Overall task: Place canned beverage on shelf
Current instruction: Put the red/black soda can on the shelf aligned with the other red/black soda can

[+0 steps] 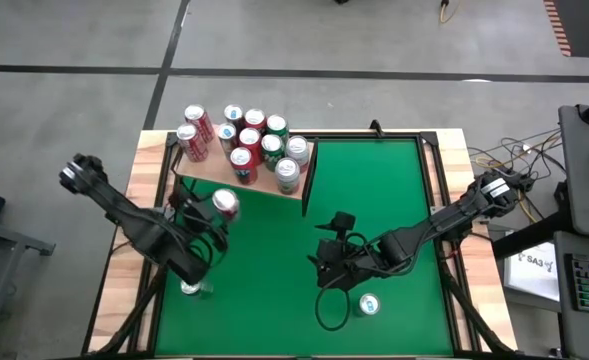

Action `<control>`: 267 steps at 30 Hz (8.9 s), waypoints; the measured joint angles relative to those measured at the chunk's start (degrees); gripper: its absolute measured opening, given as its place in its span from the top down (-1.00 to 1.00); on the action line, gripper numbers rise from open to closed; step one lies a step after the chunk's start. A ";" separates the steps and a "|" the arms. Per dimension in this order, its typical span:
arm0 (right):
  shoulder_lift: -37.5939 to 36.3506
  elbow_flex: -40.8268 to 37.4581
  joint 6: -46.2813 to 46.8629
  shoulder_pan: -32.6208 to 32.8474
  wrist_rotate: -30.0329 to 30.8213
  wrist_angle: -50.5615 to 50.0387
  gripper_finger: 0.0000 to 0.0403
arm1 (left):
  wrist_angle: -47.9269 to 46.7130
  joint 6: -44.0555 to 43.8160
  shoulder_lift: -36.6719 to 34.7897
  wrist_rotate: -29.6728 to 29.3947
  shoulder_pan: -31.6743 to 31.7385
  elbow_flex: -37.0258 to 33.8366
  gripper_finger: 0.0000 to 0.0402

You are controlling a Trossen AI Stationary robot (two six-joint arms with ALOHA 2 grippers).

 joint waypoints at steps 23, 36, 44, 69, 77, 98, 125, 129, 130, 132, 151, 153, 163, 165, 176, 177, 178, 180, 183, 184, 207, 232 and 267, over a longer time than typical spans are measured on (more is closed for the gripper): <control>-0.01 1.12 -8.74 -4.35 -0.17 6.53 -0.83 | -9.92 -7.50 -18.85 -3.87 9.90 -11.76 -0.45; -0.07 2.14 -10.88 -6.78 -0.15 6.90 -0.83 | -7.26 -8.70 -18.55 -7.97 15.37 -14.51 -0.45; -0.09 2.14 -11.78 -7.17 -0.13 6.90 -0.83 | -5.94 -7.86 -17.11 -4.78 18.98 -15.85 -0.45; -0.11 2.14 -12.35 -7.17 -0.09 6.92 -0.83 | -2.58 -8.31 -13.50 -4.94 24.07 -15.93 -0.45; -0.13 2.14 -12.39 -7.17 -0.07 6.90 -0.83 | -2.56 -8.32 -13.51 -4.93 24.09 -15.98 -0.45; -0.15 2.12 -12.76 -7.17 -0.06 6.90 -0.83 | -1.31 -5.50 -13.57 -6.11 24.73 -13.30 -0.96; -13.85 2.08 -14.64 -7.26 -6.64 -1.21 -0.83 | -17.55 15.75 -3.46 34.37 32.59 30.72 -0.23; -16.37 2.08 -13.03 -7.28 -6.62 -4.34 -0.83 | -15.85 23.39 -0.70 44.12 38.12 31.79 0.26; -16.77 2.08 -12.58 -7.28 -6.63 -5.01 -0.83 | -16.93 24.43 0.24 44.49 39.44 32.44 0.39; -17.28 2.08 -12.19 -7.28 -6.62 -5.59 -0.83 | -16.84 27.26 1.33 43.76 41.59 32.45 0.66; -16.96 2.08 -12.49 -7.26 -6.62 -6.24 -0.83 | -17.17 48.28 -1.68 46.72 47.42 28.86 1.00; -16.96 2.08 -12.46 -7.26 -6.60 -6.24 -0.83 | -17.16 47.92 -3.37 48.10 47.41 27.14 1.00; -16.94 2.08 -12.28 -7.26 -6.58 -6.09 -0.83 | -15.62 37.33 -12.17 44.36 47.37 19.11 1.00; -16.94 2.08 -12.15 -7.26 -6.49 -6.08 -0.83 | -14.57 35.97 -12.69 42.83 47.39 17.82 1.00; -16.90 2.08 -12.26 -7.26 -6.10 -6.07 -0.83 | -12.14 37.00 -11.66 40.88 47.37 14.00 1.00; -16.90 2.08 -12.28 -7.26 -6.10 -6.07 -0.83 | -12.35 37.13 -11.62 40.91 47.37 14.00 1.00; -16.90 2.08 -12.28 -7.26 -6.10 -6.07 -0.83 | -12.79 37.15 -11.54 40.91 47.36 14.12 1.00; -16.90 2.08 -12.28 -7.26 -6.08 -6.07 -0.83 | -13.53 37.19 -11.52 40.95 47.37 14.52 1.00; -16.90 2.08 -12.24 -7.26 -6.08 -6.07 -0.83 | -14.46 38.01 -11.61 41.63 47.37 15.49 1.00; -16.90 2.08 -12.24 -7.26 -6.08 -6.07 -0.83 | -14.85 38.14 -11.61 41.62 47.37 15.93 1.00; -16.90 2.08 -12.87 -7.26 -6.08 -6.11 -0.83 | -11.41 39.53 -8.84 47.89 46.35 14.10 1.00; -16.90 2.00 -13.15 -7.26 -6.08 -6.11 -0.83 | -4.72 30.57 -12.01 42.54 46.30 13.79 1.00; -16.90 0.67 -12.14 -7.27 -6.10 -6.09 -0.83 | -8.05 33.86 -9.84 33.43 46.50 13.54 1.00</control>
